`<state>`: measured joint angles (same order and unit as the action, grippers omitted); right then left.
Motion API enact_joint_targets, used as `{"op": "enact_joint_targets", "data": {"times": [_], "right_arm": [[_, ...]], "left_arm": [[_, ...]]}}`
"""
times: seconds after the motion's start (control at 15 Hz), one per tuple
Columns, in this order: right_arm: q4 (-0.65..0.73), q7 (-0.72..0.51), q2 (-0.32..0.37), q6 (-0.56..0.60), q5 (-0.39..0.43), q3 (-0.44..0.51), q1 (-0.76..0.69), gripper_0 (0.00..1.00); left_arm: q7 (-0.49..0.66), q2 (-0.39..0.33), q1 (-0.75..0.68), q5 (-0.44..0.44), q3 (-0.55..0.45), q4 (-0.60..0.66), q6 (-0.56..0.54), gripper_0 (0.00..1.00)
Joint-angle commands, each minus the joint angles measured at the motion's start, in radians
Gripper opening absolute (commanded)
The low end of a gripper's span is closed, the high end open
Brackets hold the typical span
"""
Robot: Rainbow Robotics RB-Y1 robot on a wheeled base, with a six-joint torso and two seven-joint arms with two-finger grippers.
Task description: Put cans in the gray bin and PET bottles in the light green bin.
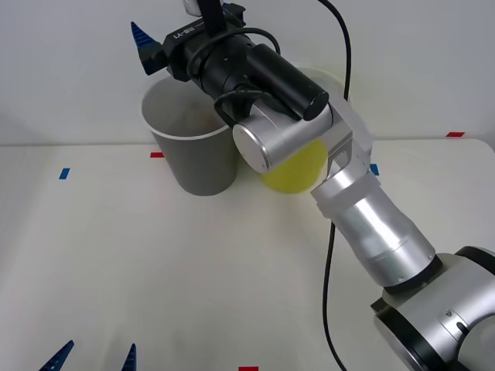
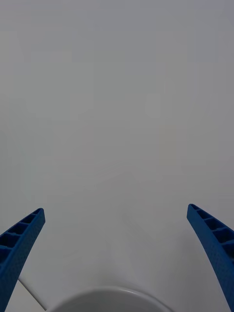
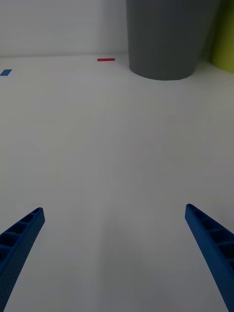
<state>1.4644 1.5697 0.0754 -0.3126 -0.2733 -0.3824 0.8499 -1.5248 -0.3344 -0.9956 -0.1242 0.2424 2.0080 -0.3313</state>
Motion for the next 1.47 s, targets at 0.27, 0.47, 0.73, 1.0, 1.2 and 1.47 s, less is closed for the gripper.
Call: {"op": "enact_joint_targets", "data": {"times": [0.27, 0.47, 0.73, 1.0, 1.2, 1.47], "right_arm": [[0.381, 0.023, 0.153, -0.362, -0.156, 0.112, -0.097, 1.0], [0.544, 0.029, 0.248, -0.364, -0.221, 0.186, -0.241, 1.0], [0.791, 0.013, 0.354, -0.365, -0.218, 0.347, -0.522, 1.0], [0.975, -0.007, 0.389, -0.352, -0.208, 0.507, -0.775, 1.0], [1.018, -0.017, 0.389, -0.214, -0.202, 0.574, -0.97, 1.0], [1.018, -0.025, 0.362, -0.094, -0.172, 0.594, -1.154, 1.0]], "left_arm": [[0.0, 0.0, 0.0, 0.0, 0.0, 0.0, 0.0, 1.0], [0.0, 0.0, 0.0, 0.0, 0.0, 0.0, 0.0, 1.0], [0.0, 0.0, 0.0, 0.0, 0.0, 0.0, 0.0, 1.0], [0.0, 0.0, 0.0, 0.0, 0.0, 0.0, 0.0, 1.0], [0.0, 0.0, 0.0, 0.0, 0.0, 0.0, 0.0, 1.0], [0.0, 0.0, 0.0, 0.0, 0.0, 0.0, 0.0, 1.0]]}}
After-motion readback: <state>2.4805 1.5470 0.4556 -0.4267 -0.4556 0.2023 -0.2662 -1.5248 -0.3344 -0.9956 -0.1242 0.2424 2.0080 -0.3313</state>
